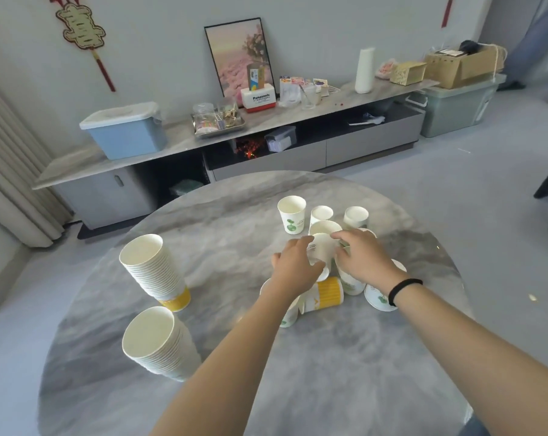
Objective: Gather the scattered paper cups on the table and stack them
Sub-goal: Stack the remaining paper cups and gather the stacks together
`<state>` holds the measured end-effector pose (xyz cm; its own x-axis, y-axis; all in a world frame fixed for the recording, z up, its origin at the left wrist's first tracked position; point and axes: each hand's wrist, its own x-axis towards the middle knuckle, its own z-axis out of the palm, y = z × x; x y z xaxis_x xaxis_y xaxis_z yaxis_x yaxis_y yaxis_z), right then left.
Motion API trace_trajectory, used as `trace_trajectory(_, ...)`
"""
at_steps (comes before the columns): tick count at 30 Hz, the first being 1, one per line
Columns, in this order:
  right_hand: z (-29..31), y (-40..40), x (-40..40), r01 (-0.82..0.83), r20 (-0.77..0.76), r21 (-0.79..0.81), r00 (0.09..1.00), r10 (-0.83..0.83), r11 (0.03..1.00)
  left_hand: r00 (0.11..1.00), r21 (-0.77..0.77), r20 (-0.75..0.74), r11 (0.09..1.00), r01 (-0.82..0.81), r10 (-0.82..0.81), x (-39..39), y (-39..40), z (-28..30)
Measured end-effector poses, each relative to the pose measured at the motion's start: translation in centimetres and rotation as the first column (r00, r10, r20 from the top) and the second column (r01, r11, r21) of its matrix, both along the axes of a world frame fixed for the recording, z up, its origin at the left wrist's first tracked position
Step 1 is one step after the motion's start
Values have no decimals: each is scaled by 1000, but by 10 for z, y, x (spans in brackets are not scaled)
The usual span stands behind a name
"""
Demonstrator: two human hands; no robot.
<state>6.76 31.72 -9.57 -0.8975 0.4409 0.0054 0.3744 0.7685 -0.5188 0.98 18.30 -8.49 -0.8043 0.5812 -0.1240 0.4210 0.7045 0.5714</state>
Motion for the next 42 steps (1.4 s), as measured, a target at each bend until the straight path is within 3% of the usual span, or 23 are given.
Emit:
trace_trajectory(2, -6, 3, -2, -3, 33, 17, 999, 3, 1000, 1000, -44, 3, 999, 10, -10, -3, 7, -4)
trace_trajectory(5, -12, 2, -4, -14, 108, 37, 994, 10, 999, 991, -55, 129, 998, -25, 32, -10, 15, -9)
trace_trajectory(8, -12, 2, -8, -14, 79, -60, 997, 19, 998, 983, -23, 177, 999, -49, 52, -13, 18, -13)
trace_trajectory(11, -13, 15, -10, 3, 12, -194, 1000, -1, 981, 974, 21, 199, 993, -112, 106, -14, 14, -10)
trace_trajectory(15, -6, 36, 2, 28, 14, -234, 1000, -25, 972, 924, 173, 318, 946, -276, 212, -16, 5, 0)
trace_trajectory(20, 1, 37, 17, -97, 204, -30, 974, 101, 995, 782, 344, 565, 785, -515, 265, -18, -9, 0)
trace_trajectory(25, -4, 24, 15, -138, 280, 107, 955, 104, 985, 654, 426, 749, 680, -597, 106, -15, -23, 8)
trace_trajectory(32, -14, 11, 6, -145, 214, 12, 967, 139, 989, 747, 432, 648, 734, -524, 152, -9, -38, 15)
trace_trajectory(37, -17, 2, -1, -192, 195, 84, 965, 173, 978, 861, 449, 456, 778, -440, 224, -5, -61, 1)
trace_trajectory(42, -22, -1, -2, -178, 175, 125, 972, 155, 976, 885, 404, 408, 826, -394, 224, 13, -79, -15)
